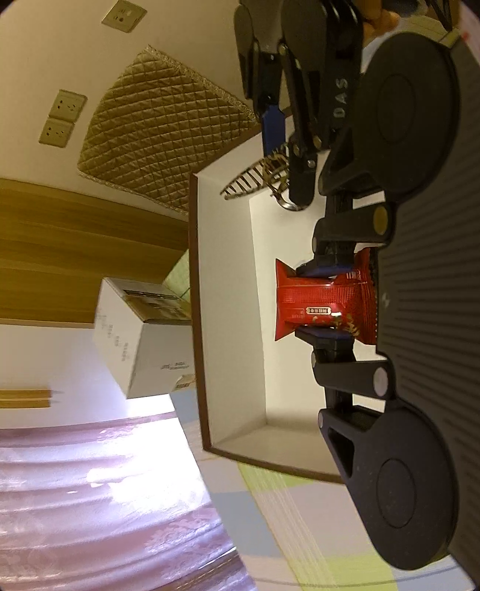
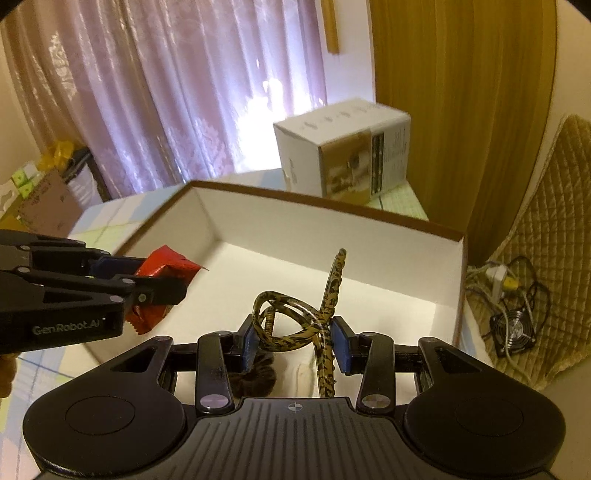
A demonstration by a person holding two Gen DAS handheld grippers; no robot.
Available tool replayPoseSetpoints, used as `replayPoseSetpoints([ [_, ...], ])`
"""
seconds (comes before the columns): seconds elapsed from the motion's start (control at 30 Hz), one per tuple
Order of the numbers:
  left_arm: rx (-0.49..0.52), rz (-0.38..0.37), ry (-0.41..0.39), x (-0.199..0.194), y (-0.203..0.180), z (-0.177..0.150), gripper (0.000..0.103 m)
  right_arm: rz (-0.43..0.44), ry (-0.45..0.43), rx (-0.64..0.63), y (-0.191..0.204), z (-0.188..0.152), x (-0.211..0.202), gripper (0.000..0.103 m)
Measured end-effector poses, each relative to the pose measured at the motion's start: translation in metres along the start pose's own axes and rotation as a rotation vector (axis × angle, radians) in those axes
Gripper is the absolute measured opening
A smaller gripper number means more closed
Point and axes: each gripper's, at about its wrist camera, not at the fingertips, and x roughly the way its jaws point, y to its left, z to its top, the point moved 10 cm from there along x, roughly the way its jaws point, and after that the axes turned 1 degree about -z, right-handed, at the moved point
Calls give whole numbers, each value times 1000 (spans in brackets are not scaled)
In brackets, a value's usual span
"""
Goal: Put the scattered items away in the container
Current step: 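Carry the red packet and hair clip with both tools over the box, then open both tools to drop the packet and clip into the box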
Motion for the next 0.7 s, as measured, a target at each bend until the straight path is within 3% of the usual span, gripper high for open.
replayPoseSetpoints([
  [0.37,7,10,143,72,20,1,23,-49,136,-33,-26,-1,70,39],
  [0.7,42,40,220,115,25,-1,23,-76,184,-24,-41,0,93,39],
])
